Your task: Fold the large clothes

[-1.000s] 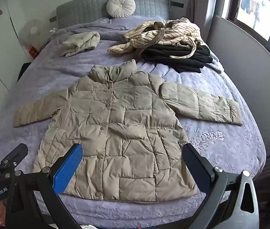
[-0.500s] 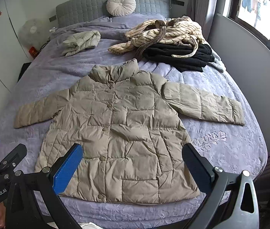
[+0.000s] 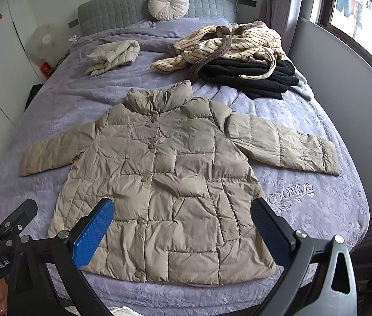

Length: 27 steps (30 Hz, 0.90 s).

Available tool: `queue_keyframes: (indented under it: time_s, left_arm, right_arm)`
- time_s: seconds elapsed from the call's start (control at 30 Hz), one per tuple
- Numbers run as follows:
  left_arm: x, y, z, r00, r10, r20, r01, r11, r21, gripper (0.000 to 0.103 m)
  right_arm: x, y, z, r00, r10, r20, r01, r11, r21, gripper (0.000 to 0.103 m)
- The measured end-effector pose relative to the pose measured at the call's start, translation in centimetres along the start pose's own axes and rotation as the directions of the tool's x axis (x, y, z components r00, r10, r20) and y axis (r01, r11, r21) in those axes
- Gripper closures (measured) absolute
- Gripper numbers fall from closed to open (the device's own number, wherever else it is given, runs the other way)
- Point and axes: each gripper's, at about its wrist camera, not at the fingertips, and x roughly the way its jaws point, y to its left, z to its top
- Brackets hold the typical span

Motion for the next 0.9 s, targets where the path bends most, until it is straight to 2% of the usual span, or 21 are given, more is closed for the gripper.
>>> queue_keyframes:
  time_s: [0.9]
  left_arm:
    - [0.7, 0.0, 0.2, 1.0, -0.009, -0.019, 0.009, 1.0, -0.005, 0.0]
  right_arm:
    - [1.6, 0.4, -0.2, 0.999, 0.001, -0.033, -0.001, 1.0, 0.001, 0.0]
